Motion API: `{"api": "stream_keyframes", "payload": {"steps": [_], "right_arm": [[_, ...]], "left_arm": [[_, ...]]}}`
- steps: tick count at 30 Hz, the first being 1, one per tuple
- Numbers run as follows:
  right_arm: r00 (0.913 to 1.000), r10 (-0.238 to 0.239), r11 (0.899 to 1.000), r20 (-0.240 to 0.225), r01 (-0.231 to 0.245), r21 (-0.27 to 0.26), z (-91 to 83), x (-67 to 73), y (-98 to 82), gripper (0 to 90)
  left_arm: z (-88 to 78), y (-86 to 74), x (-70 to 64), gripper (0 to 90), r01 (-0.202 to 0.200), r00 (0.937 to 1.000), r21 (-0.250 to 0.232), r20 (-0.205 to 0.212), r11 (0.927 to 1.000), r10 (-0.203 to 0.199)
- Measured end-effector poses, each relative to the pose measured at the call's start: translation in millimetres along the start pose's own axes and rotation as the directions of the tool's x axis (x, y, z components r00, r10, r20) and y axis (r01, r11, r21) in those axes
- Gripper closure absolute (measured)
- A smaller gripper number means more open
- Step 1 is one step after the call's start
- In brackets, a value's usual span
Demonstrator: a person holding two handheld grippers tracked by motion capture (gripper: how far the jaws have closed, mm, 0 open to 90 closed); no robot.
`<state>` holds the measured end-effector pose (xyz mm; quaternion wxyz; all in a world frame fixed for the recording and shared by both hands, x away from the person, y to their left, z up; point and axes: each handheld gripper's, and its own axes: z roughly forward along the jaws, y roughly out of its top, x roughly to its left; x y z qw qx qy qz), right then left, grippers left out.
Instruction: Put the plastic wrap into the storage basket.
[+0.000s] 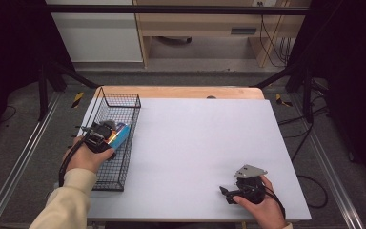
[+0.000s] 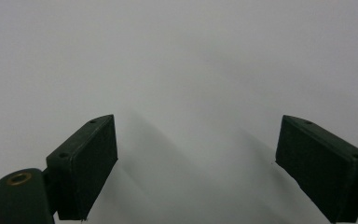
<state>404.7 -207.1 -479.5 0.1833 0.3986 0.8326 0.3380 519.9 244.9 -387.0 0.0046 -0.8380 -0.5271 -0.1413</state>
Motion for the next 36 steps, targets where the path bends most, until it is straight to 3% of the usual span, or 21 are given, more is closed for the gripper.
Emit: {"api": "stream_keyframes", "payload": {"steps": [16, 29, 36], "right_arm": [[1.0, 0.001, 1.0, -0.005, -0.001, 0.002, 0.3, 0.3, -0.1, 13.0], [1.0, 0.002, 1.0, -0.005, -0.002, 0.007, 0.9, 0.8, -0.3, 12.9], [1.0, 0.004, 1.0, -0.006, -0.004, 0.007, 1.1, 0.9, -0.4, 12.8]], "left_arm": [[3.2, 3.6, -3.6, 31.8, -0.019, 0.9998, 0.023, -0.004, 0.9996, 0.019], [3.1, 4.6, -6.5, 31.6, -0.048, 0.9982, 0.029, -0.035, 0.9984, 0.049], [3.8, 4.3, -8.5, 31.4, -0.044, 0.9981, 0.024, -0.041, 0.9987, 0.045]]}}
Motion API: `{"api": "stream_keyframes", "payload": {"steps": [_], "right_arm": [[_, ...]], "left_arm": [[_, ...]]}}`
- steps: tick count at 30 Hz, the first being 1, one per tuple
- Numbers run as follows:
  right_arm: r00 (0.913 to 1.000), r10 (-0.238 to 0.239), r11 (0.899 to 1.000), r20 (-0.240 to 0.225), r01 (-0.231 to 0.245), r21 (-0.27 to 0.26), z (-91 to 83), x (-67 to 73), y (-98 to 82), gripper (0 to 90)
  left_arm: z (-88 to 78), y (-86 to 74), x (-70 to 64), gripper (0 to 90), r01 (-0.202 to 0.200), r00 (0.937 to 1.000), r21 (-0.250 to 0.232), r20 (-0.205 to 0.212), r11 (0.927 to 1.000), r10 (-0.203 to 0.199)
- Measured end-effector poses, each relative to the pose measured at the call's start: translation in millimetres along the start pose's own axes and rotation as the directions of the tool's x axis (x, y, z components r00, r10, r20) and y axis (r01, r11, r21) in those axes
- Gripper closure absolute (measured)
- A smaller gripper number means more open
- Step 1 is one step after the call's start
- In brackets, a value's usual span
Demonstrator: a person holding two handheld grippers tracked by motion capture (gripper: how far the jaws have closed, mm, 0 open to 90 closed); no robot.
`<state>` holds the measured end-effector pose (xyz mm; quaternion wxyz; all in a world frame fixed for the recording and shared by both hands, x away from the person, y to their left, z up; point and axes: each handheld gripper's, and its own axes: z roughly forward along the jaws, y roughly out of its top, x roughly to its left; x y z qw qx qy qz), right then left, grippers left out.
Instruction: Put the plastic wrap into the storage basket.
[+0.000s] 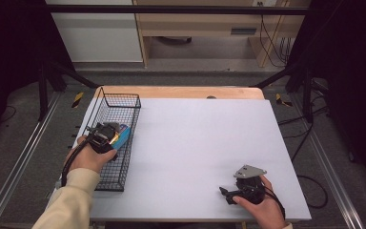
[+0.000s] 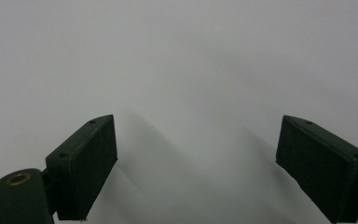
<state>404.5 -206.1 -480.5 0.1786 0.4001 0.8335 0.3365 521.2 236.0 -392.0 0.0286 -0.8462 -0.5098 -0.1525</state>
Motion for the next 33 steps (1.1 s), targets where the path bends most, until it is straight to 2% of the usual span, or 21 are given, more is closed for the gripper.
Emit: {"api": "stream_keyframes", "payload": {"steps": [7, 18, 21, 23, 33], "right_arm": [[1.0, 0.0, 1.0, -0.001, 0.0, 0.002, 0.3, 0.0, 0.0, 12.8], [1.0, -0.002, 1.0, -0.003, 0.002, 0.007, 0.5, -0.1, 0.0, 12.6], [1.0, -0.001, 1.0, -0.004, 0.001, 0.005, 0.6, -0.2, -0.1, 12.7], [1.0, -0.001, 1.0, -0.003, 0.001, 0.007, 0.4, -0.2, -0.1, 12.6], [1.0, -0.001, 1.0, -0.005, 0.001, 0.009, 0.6, -0.2, -0.2, 12.6]], "left_arm": [[0.1, 0.1, -1.2, 31.4, -0.014, 0.9997, -0.005, -0.018, 0.9999, 0.014], [-0.6, -0.2, -2.1, 30.9, -0.02, 0.9996, -0.005, -0.018, 0.9998, 0.02], [-1.0, -0.3, -3.1, 30.5, -0.033, 0.9988, -0.011, -0.036, 0.9994, 0.033], [-1.3, -0.6, -3.3, 30.2, -0.03, 0.999, -0.016, -0.034, 0.9994, 0.029], [-5.0, -2.0, -4.0, 23.3, -0.037, 0.9985, -0.051, -0.043, 0.998, 0.034]]}}
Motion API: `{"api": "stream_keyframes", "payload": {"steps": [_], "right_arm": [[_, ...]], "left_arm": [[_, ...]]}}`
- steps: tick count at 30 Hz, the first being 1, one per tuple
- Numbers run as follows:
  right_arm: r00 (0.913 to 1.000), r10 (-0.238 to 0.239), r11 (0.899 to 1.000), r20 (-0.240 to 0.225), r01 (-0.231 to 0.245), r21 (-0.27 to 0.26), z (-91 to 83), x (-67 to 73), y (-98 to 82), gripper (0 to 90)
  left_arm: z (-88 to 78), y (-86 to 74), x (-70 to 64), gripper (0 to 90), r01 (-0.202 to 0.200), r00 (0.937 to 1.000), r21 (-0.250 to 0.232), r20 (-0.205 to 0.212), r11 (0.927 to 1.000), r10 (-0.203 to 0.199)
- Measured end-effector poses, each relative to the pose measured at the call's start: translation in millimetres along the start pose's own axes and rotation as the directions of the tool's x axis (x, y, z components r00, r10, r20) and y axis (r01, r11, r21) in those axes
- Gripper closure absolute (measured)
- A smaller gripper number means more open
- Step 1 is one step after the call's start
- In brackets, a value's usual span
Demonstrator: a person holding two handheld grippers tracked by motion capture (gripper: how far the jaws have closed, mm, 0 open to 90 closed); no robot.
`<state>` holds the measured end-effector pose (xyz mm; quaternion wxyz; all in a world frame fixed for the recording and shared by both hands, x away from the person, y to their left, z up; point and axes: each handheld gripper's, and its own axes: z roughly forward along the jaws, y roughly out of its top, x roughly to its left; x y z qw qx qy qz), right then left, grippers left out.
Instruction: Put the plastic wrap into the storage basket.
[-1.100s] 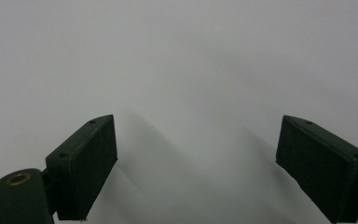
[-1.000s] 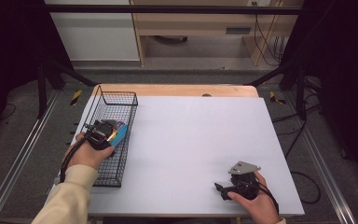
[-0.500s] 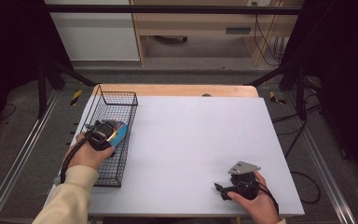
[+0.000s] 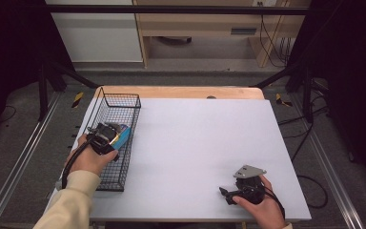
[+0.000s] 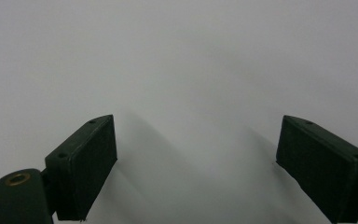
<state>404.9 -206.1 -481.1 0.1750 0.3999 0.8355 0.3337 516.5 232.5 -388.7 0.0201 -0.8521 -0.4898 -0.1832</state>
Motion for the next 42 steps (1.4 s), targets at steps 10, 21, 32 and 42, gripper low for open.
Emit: {"api": "stream_keyframes", "payload": {"steps": [10, 21, 32, 42], "right_arm": [[1.0, -0.002, 1.0, 0.004, 0.002, 0.001, -0.3, -0.5, -0.2, 12.5], [1.0, -0.003, 1.0, 0.007, 0.003, 0.001, -0.4, 0.0, -0.1, 12.5], [0.9995, -0.005, 1.0, 0.033, 0.006, -0.021, -1.8, -2.2, 0.5, 11.8], [0.9985, -0.003, 1.0, 0.055, 0.005, -0.026, -4.2, -5.5, -0.2, 9.0]], "left_arm": [[-3.8, -2.1, 1.0, 16.4, 0.014, 0.9999, -0.032, -0.006, 0.9994, -0.015], [-41.5, -26.3, 2.0, 10.5, 0.044, 0.999, -0.235, 0.005, 0.9709, -0.045], [-74.1, -39.8, -56.8, 9.7, 0.042, 0.9957, -0.514, 0.092, 0.8568, 0.006], [-60.0, -22.0, -114.2, 8.9, -0.028, 0.9839, -0.578, 0.128, 0.8152, 0.125]]}}
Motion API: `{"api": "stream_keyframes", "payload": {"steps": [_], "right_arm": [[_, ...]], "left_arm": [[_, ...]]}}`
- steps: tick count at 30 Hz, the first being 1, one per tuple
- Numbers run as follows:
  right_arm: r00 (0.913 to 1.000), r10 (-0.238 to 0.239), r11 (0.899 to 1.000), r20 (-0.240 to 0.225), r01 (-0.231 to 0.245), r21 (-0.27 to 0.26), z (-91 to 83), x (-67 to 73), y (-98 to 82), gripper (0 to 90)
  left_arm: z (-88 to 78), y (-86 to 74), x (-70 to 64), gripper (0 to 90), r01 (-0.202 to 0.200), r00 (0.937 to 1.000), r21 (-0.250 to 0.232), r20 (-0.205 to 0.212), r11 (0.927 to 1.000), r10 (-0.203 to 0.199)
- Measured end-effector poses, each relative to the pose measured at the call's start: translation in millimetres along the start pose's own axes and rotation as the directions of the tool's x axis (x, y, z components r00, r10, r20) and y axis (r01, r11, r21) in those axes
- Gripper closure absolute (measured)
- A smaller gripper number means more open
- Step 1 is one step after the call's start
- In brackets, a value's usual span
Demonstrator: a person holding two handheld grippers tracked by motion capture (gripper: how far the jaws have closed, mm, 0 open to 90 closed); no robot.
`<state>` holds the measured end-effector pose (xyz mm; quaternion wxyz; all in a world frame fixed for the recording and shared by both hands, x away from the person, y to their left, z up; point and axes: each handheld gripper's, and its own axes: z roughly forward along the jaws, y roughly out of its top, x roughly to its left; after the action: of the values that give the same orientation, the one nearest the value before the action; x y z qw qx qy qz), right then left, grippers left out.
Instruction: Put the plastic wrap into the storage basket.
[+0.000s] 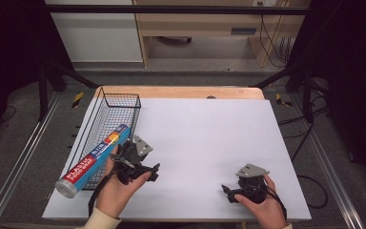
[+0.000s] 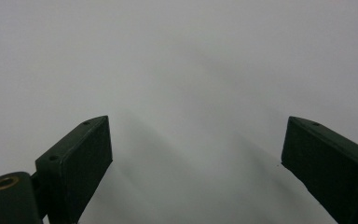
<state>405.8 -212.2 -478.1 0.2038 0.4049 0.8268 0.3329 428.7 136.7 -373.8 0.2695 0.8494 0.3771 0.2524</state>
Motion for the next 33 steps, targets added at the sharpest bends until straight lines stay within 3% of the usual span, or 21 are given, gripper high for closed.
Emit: {"api": "stream_keyframes", "payload": {"steps": [4, 14, 25, 33], "right_arm": [[1.0, 0.006, 1.0, 0.006, -0.006, 0.002, 0.2, -0.5, -0.4, 8.6], [0.9999, 0.006, 1.0, 0.012, -0.006, 0.004, 0.9, -1.1, -0.7, 8.2], [0.9999, 0.009, 1.0, 0.013, -0.009, 0.008, 0.9, -1.4, -0.8, 8.2], [0.9998, 0.009, 1.0, 0.016, -0.01, 0.009, 1.1, -1.4, -0.8, 8.2]], "left_arm": [[17.3, 3.0, -14.1, 8.2, -0.028, 0.9984, -0.016, 0.049, 0.9995, 0.028], [44.7, -1.5, -37.6, 6.9, -0.041, 0.9897, -0.018, 0.137, 0.999, 0.043], [62.2, -12.0, -47.6, 6.5, -0.056, 0.9831, -0.01, 0.174, 0.9984, 0.057], [70.2, -26.5, -48.6, 6.5, -0.05, 0.9824, -0.01, 0.18, 0.9987, 0.051]]}}
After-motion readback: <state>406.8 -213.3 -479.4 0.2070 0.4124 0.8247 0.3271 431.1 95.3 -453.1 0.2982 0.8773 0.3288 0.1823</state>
